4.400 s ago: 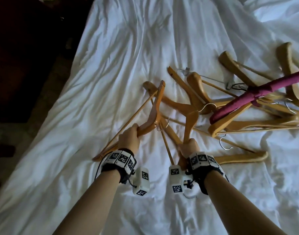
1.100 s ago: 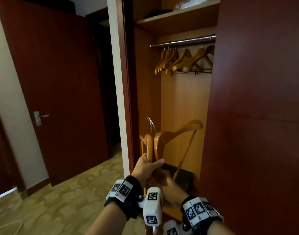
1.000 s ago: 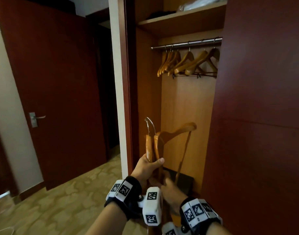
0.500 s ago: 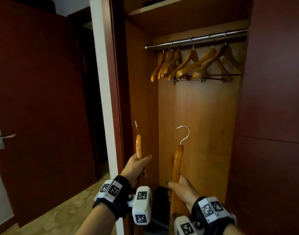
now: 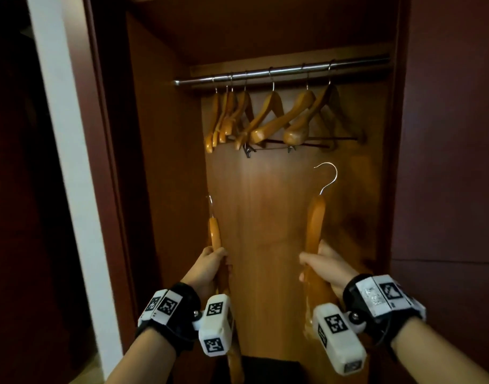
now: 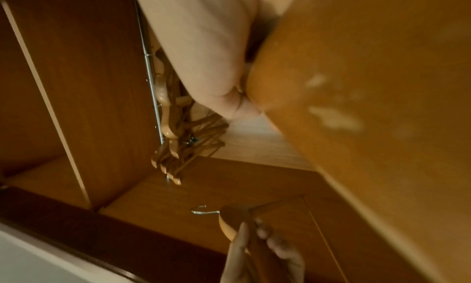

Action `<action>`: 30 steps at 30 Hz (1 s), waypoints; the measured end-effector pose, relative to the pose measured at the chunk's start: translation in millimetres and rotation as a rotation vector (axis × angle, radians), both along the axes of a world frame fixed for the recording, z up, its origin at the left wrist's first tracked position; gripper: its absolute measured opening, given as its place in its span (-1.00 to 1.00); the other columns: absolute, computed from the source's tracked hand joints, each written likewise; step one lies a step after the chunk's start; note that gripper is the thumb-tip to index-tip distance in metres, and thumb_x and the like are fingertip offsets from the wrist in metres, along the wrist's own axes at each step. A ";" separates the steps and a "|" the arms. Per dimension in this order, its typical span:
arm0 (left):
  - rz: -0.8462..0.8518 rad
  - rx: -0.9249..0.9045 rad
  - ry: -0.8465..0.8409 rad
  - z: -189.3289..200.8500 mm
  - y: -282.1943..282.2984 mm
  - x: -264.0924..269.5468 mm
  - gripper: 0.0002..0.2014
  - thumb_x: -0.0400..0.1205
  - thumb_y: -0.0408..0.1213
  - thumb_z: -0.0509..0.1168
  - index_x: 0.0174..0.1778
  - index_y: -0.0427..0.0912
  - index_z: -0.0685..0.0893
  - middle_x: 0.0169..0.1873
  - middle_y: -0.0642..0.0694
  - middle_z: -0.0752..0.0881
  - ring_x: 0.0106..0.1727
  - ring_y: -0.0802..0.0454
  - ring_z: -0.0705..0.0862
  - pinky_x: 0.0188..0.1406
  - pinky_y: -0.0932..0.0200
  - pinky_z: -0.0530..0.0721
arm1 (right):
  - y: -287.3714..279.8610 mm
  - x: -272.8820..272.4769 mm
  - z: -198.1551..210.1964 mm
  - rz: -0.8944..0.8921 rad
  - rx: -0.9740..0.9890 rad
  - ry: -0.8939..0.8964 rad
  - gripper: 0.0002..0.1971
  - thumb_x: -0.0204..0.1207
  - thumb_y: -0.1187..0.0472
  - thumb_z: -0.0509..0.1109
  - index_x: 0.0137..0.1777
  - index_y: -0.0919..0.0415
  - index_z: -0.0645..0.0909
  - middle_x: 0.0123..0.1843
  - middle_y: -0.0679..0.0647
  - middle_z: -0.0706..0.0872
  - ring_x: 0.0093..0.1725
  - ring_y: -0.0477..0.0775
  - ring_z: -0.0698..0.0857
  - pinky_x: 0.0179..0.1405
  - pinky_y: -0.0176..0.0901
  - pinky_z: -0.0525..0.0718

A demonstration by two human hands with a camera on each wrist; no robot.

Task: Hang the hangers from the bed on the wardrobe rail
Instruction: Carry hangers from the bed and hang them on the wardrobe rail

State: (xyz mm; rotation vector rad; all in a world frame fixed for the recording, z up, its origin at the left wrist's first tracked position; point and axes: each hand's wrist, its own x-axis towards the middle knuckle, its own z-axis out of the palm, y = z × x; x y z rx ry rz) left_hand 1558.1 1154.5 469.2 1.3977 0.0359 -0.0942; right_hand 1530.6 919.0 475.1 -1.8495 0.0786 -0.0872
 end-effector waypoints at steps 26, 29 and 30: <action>-0.200 0.066 -0.111 46.6 36.1 202.0 -0.64 0.68 0.01 0.23 -0.26 -0.22 0.50 -0.56 -0.08 0.47 -0.57 0.02 0.46 -0.53 0.16 0.52 | -68.9 153.8 191.3 -0.361 -0.085 -0.117 -0.72 0.56 0.24 0.36 0.18 0.22 0.37 -0.07 0.34 0.70 -0.19 0.34 0.80 -0.17 0.20 0.78; -0.177 0.100 -0.090 45.9 34.7 208.1 -0.64 0.68 0.01 0.22 -0.26 -0.23 0.53 -0.55 -0.10 0.49 -0.55 0.00 0.47 -0.48 0.14 0.52 | -104.5 193.5 209.5 -0.419 -0.197 -0.124 -0.63 0.40 0.07 0.44 0.05 0.29 0.47 0.13 0.40 0.72 0.05 0.39 0.75 0.17 0.31 0.68; -0.164 0.109 -0.095 44.6 33.2 210.9 -0.64 0.69 0.00 0.21 -0.26 -0.22 0.53 -0.55 -0.10 0.50 -0.55 0.00 0.47 -0.49 0.14 0.52 | -116.6 208.4 214.9 -0.424 -0.226 -0.139 -0.61 0.38 0.04 0.44 0.04 0.30 0.48 0.11 0.39 0.73 0.06 0.38 0.75 0.19 0.31 0.67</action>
